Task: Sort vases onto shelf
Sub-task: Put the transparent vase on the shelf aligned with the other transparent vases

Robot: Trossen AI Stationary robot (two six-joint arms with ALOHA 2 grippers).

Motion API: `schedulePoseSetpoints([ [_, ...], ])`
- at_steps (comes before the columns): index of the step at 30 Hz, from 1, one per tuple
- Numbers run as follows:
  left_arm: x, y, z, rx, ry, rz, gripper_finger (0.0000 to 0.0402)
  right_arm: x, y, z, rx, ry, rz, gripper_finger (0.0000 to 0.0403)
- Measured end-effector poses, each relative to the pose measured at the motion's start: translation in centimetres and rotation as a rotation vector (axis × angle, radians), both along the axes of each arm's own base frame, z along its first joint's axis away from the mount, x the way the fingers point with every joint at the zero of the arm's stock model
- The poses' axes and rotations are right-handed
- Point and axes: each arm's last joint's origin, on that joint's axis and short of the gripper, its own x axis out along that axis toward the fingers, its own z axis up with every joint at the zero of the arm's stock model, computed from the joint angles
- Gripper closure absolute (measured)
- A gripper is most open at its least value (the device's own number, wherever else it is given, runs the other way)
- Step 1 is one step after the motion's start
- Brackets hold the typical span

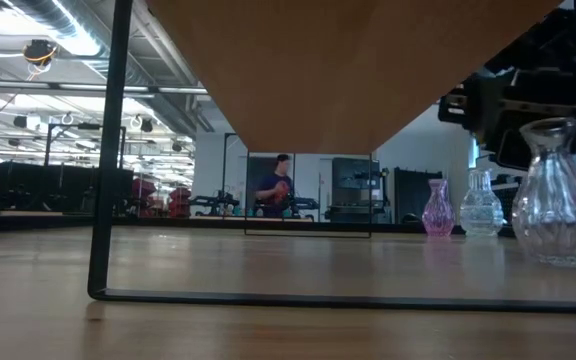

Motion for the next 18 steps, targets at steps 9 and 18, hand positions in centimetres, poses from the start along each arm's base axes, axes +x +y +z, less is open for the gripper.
schedulePoseSetpoints([
  [9, 0.0, 0.0, 0.0, 0.0, 0.0, 0.0, 0.0127, -0.2, -0.2, 3.6, -0.2, 0.075, 0.094, 0.0133],
  [18, 0.0, 0.0, 0.0, 0.0, 0.0, 0.0, 0.0127, 0.5, 0.2, 9.9, -0.595, -0.086, 0.24, 0.0134],
])
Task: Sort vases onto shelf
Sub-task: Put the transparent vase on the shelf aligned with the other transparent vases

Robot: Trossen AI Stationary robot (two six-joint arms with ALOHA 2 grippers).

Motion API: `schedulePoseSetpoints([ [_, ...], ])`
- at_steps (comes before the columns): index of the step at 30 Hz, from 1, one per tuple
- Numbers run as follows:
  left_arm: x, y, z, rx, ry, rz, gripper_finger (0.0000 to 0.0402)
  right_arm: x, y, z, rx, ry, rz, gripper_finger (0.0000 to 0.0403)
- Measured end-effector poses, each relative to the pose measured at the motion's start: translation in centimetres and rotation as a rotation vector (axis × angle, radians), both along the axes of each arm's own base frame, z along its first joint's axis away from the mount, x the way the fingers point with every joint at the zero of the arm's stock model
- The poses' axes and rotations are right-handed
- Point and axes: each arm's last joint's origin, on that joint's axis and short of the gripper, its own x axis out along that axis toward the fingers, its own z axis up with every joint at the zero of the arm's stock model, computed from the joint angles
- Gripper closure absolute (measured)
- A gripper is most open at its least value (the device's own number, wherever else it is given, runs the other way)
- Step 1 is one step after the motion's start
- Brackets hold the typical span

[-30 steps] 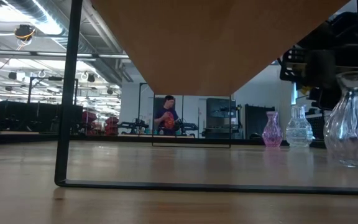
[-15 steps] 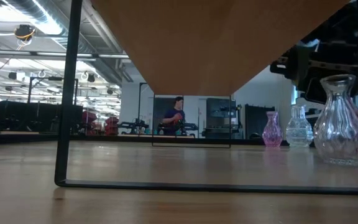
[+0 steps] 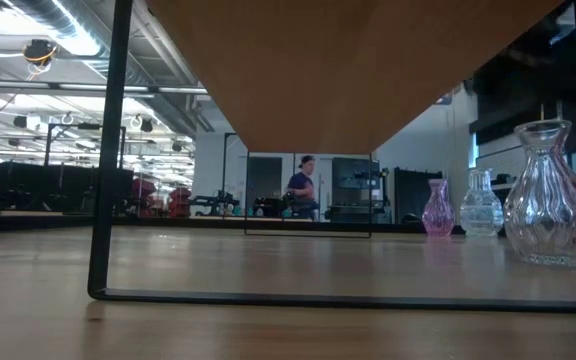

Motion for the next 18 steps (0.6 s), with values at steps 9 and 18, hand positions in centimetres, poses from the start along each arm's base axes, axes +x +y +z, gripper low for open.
schedulePoseSetpoints([
  [9, 0.0, 0.0, 0.0, 0.0, 0.0, 0.0, 0.0127, -0.7, 4.1, 1.4, -0.401, -0.031, 0.145, 0.0134],
  [18, 0.0, 0.0, 0.0, 0.0, 0.0, 0.0, 0.0127, 0.4, 7.2, -0.9, -0.478, 0.073, 0.181, 0.0134],
])
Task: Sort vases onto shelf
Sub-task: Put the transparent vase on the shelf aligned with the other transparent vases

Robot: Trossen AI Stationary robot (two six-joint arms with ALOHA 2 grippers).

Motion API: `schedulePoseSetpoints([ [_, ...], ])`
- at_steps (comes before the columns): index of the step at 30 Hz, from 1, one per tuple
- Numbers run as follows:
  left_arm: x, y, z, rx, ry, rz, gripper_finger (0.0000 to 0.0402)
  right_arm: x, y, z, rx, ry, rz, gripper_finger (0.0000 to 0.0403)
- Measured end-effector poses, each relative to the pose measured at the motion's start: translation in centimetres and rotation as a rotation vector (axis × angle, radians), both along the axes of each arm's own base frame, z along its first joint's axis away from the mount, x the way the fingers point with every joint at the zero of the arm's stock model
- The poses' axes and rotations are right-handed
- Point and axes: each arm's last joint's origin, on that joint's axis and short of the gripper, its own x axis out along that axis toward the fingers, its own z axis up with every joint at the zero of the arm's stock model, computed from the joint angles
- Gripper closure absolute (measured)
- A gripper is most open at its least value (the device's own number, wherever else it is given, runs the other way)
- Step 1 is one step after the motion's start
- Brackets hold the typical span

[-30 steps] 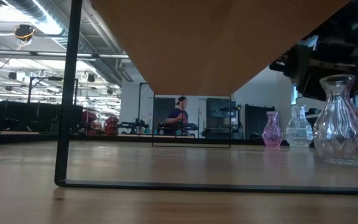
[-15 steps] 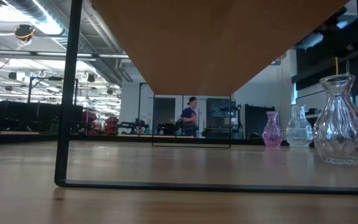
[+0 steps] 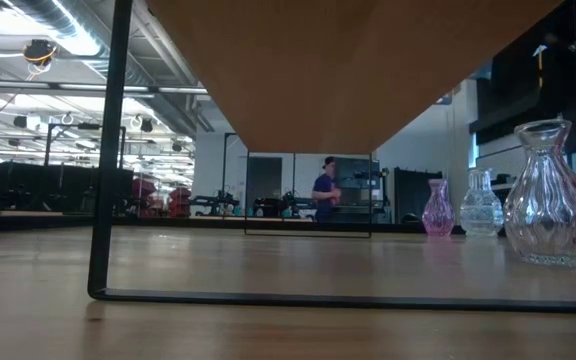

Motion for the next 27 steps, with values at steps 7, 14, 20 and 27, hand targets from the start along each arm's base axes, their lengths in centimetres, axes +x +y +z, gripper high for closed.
schedulePoseSetpoints([
  [7, 0.0, 0.0, 0.0, 0.0, 0.0, 0.0, 0.0127, 1.3, 0.6, -1.3, 0.003, 0.048, 0.049, 0.0134],
  [14, 0.0, 0.0, 0.0, 0.0, 0.0, 0.0, 0.0127, 0.9, 0.5, -0.8, 0.025, 0.03, 0.055, 0.0134],
  [20, 0.0, 0.0, -0.1, 0.001, 0.006, 0.0, 0.0127, 0.1, 0.4, 0.0, 0.088, 0.033, 0.097, 0.0136],
  [27, -0.1, 0.0, -0.4, 0.005, 0.046, 0.0, 0.0127, -0.9, 0.0, -0.3, 0.069, 0.137, 0.146, 0.0189],
])
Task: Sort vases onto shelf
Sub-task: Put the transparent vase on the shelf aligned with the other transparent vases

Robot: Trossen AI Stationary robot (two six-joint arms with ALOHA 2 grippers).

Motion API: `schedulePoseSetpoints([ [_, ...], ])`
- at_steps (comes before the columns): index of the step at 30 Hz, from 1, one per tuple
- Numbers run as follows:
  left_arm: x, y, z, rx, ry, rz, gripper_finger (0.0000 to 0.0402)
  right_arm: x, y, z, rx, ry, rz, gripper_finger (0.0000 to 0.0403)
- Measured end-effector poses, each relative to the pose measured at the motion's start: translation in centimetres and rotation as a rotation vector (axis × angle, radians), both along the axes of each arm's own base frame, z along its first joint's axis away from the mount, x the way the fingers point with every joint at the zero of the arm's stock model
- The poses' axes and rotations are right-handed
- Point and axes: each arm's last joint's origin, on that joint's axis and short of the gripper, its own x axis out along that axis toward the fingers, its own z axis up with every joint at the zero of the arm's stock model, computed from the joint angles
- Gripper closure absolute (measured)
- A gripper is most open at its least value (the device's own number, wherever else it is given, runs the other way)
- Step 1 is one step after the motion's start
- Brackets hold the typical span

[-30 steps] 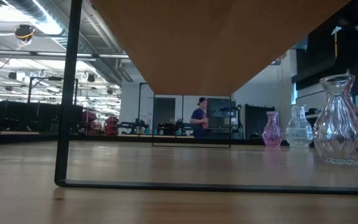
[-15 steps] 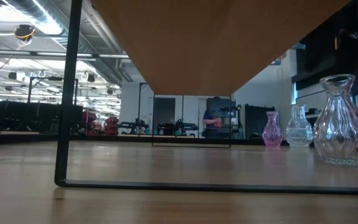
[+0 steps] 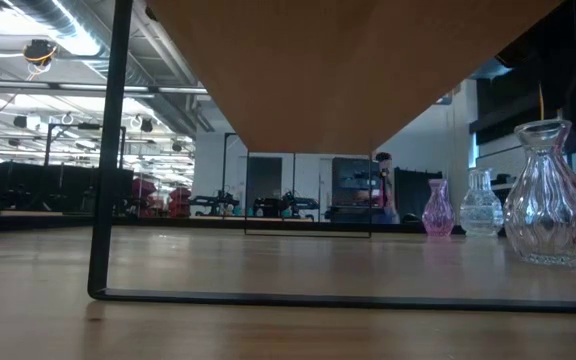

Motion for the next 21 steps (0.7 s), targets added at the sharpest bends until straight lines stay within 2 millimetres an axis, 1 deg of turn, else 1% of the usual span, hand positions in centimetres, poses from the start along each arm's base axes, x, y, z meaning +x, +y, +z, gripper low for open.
schedulePoseSetpoints([
  [4, 0.0, 0.0, 0.0, 0.0, 0.0, 0.0, 0.0127, 0.3, 0.1, 0.1, 0.002, -0.033, 0.035, 0.0221],
  [7, 0.0, 0.0, 0.0, 0.0, 0.0, 0.0, 0.0127, 0.5, 0.2, 0.0, 0.0, -0.049, 0.056, 0.0232],
  [12, 0.0, 0.0, 0.0, 0.0, -0.001, 0.0, 0.0127, 1.0, 0.4, -0.5, -0.02, -0.038, 0.096, 0.0235],
  [21, 0.0, 0.0, 0.0, 0.0, -0.002, 0.0, 0.0127, 2.5, 1.1, -2.1, -0.031, 0.014, 0.132, 0.0235],
])
